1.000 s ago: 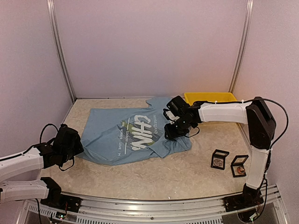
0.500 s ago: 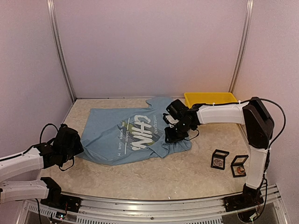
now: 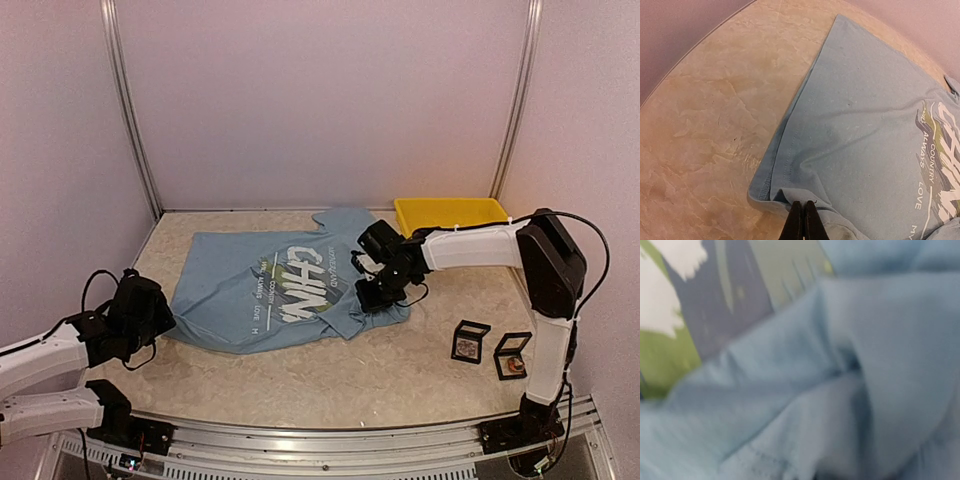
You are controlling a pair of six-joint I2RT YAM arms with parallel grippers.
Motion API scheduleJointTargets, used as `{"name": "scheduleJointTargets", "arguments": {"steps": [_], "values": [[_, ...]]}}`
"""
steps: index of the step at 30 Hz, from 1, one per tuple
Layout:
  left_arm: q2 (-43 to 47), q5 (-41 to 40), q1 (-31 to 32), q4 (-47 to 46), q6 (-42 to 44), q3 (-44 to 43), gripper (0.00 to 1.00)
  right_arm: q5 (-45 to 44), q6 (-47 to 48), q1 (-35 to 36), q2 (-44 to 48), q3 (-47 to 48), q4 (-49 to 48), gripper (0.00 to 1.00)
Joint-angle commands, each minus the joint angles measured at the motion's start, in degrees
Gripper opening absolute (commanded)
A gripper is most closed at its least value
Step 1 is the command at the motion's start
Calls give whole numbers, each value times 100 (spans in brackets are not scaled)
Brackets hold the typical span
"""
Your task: Pin the brooch onto the clothing
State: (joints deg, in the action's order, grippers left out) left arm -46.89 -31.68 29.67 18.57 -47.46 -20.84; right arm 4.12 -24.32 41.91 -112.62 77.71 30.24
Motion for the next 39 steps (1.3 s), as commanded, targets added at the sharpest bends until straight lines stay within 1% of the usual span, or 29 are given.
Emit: {"name": "scheduleJointTargets", "arguments": {"steps": [1, 4, 7, 11, 15, 18, 22, 25, 28, 33, 35, 37, 39], "values": [[184, 24, 21, 250, -145, 0, 0, 180, 29, -35, 777, -451, 521, 0], [198, -38, 13, 420, -114, -98, 0, 219, -41, -42, 1301, -961, 1065, 0], [193, 87, 21, 551, -117, -194, 0, 284, -220, -41, 1855, -1501, 1757, 0], [307, 230, 31, 670, -231, -184, 0, 804, -406, -34, 2628, -2059, 2549, 0], [500, 147, 30, 815, -227, -196, 0, 1154, -433, -35, 3048, -2330, 3153, 0], [574, 114, 31, 869, -249, -257, 0, 1465, -379, -35, 3099, -2438, 3322, 0], [588, 265, 45, 1051, -402, -308, 0, 1955, -283, -19, 3075, -2616, 3427, 0], [674, 258, 144, 1180, -599, -290, 0, 2145, -227, 134, 3013, -2692, 3569, 0], [809, 202, 189, 1314, -826, -269, 0, 2455, -189, 344, 2876, -2828, 3452, 0], [946, 184, 406, 1654, -1226, -327, 0, 2587, -91, 517, 2694, -2990, 3459, 0], [954, 147, 544, 1834, -1410, -372, 4, 2526, -33, 519, 2692, -2939, 3591, 0], [924, 73, 707, 2031, -1645, -438, 12, 2441, -22, 518, 2705, -2857, 3672, 1], [903, -135, 941, 2315, -1995, -525, 23, 2364, -50, 519, 2703, -2791, 3699, 14]]}}
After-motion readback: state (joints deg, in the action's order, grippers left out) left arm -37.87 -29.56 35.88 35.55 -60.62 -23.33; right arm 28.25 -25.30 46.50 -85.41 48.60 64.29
